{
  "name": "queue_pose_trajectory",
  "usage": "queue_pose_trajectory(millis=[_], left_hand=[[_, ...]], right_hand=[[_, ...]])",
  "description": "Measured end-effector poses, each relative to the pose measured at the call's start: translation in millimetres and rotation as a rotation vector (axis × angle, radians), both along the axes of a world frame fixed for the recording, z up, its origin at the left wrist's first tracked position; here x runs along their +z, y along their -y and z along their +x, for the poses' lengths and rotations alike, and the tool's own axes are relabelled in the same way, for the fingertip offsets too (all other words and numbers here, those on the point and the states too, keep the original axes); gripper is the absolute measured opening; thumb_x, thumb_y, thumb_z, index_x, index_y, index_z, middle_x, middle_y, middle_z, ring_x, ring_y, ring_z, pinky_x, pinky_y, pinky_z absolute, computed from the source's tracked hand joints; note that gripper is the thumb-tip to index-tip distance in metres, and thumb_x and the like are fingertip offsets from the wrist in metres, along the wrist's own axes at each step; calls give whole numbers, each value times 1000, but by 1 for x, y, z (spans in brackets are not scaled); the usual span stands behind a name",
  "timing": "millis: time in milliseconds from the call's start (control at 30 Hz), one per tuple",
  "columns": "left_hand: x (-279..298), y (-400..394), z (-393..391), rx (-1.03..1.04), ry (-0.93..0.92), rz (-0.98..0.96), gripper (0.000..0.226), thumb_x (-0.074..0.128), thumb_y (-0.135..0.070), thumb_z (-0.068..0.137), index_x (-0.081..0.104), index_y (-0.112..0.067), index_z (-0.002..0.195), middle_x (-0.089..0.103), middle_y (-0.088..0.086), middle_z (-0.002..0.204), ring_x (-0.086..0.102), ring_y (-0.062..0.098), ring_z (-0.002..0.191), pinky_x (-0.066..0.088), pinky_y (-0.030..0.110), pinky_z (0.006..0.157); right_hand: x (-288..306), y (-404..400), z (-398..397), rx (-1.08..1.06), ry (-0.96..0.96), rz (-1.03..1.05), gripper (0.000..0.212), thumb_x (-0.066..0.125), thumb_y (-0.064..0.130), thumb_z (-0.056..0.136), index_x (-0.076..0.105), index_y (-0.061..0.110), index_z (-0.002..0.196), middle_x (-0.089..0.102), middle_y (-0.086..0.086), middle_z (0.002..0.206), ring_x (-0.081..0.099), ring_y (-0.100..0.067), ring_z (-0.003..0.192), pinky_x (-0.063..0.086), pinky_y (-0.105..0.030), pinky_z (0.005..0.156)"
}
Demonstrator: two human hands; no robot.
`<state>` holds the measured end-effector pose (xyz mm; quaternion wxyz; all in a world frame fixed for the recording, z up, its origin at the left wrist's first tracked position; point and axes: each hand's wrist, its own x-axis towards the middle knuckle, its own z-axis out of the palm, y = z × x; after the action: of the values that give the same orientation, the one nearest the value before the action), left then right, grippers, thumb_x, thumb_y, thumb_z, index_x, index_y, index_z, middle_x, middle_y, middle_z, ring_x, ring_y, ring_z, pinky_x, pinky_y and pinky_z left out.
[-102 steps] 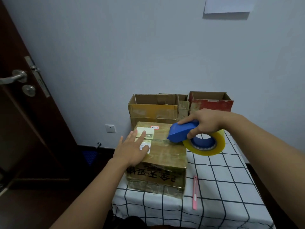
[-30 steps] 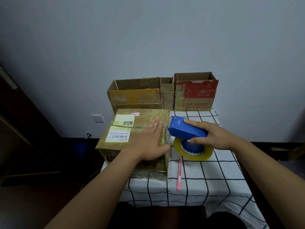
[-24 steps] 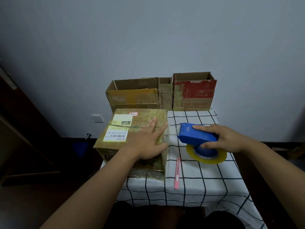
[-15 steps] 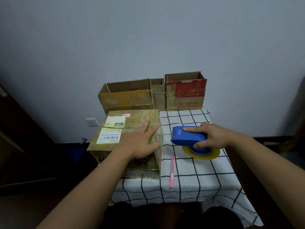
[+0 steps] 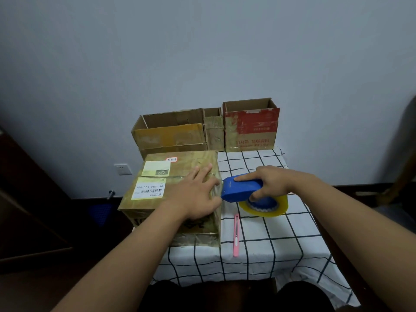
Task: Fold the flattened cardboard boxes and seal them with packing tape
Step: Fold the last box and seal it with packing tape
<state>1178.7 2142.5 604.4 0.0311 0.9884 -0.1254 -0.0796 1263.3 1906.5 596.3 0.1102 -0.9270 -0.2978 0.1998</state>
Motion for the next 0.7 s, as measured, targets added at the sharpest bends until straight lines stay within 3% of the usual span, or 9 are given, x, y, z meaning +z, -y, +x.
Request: queue_pose_trajectory(millis=[167, 300, 433, 533, 700], left_hand=[[3, 3, 4, -46, -17, 48, 58, 38, -56, 92, 37, -30, 144, -7, -21, 162, -1, 28, 151, 29, 49, 113], [1, 3, 4, -38, -10, 62, 59, 35, -56, 93, 33, -32, 148, 0, -21, 163, -1, 27, 151, 27, 47, 114], [-2, 3, 5, -37, 0, 66, 60, 34, -57, 92, 33, -33, 147, 2, -21, 163, 0, 27, 151, 30, 48, 112], [0, 4, 5, -40, -6, 79, 60, 33, -57, 94, 33, -30, 148, 4, -19, 163, -1, 28, 151, 30, 47, 111], [1, 4, 3, -48, -13, 110, 64, 33, -56, 94, 28, -26, 151, 0, -17, 163, -1, 30, 151, 30, 49, 111]], right_hand=[[5, -5, 0, 6, -7, -28, 66, 65, 51, 88, 34, 51, 146, 52, 5, 113, 51, -14, 97, 39, -27, 83], [26, -15, 0, 26, 77, -189, 63, 58, 66, 85, 35, 56, 143, 53, 8, 110, 51, -12, 91, 38, -30, 79], [43, -41, 0, 69, 105, -314, 62, 60, 63, 84, 40, 53, 142, 50, 9, 112, 50, -15, 97, 42, -33, 82], [48, -60, 10, 64, 47, -337, 64, 64, 58, 82, 45, 46, 142, 53, 3, 127, 51, -18, 102, 46, -36, 90], [36, -60, 5, 17, 193, -640, 66, 63, 68, 75, 55, 38, 134, 59, 3, 127, 57, -23, 109, 50, -38, 83]])
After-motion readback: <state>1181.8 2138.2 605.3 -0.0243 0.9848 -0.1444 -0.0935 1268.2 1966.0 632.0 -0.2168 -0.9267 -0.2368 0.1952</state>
